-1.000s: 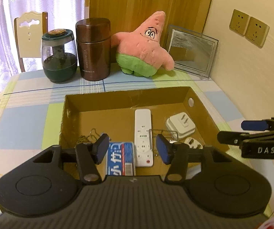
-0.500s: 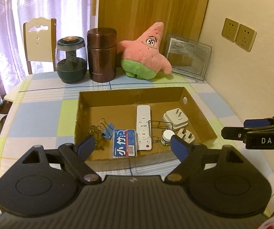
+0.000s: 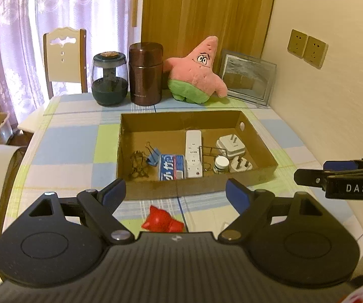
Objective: Organize rigid objects
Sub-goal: 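Withdraw both open tools from the box toward the red figurine and white lid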
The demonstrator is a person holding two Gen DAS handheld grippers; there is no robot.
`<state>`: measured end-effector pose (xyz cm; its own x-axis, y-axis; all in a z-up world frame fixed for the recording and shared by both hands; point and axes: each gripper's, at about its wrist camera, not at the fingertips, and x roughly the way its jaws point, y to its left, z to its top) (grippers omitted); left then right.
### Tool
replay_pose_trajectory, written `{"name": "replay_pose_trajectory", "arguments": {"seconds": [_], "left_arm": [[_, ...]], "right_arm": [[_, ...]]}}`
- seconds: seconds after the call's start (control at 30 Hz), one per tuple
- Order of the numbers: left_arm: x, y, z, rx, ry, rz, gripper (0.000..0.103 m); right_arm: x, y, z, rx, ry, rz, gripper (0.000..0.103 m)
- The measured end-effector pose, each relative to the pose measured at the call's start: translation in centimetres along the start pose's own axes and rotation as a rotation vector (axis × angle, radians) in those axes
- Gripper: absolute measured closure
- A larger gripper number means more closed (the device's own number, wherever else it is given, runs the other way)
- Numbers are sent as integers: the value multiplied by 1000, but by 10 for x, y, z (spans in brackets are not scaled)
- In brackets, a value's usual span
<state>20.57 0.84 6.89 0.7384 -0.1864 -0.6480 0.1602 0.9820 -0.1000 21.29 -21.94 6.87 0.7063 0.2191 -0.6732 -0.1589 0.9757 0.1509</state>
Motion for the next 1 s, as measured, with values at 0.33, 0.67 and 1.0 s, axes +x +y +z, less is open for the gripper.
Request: {"name": "replay_pose_trajectory", "arguments": {"seconds": [0.33,0.67,1.0], "left_arm": [[-37,0,-22,-2,-10,4,20],[-58,0,-46,2,-17,8,20],[-56,0,-58,38,2,30,20]], "right_arm": [[-35,12,-32,-1,-9,13,28],[-50,21,-55,1,-12,40,28],[-46,19,-70,-27,-24,72,28]]}}
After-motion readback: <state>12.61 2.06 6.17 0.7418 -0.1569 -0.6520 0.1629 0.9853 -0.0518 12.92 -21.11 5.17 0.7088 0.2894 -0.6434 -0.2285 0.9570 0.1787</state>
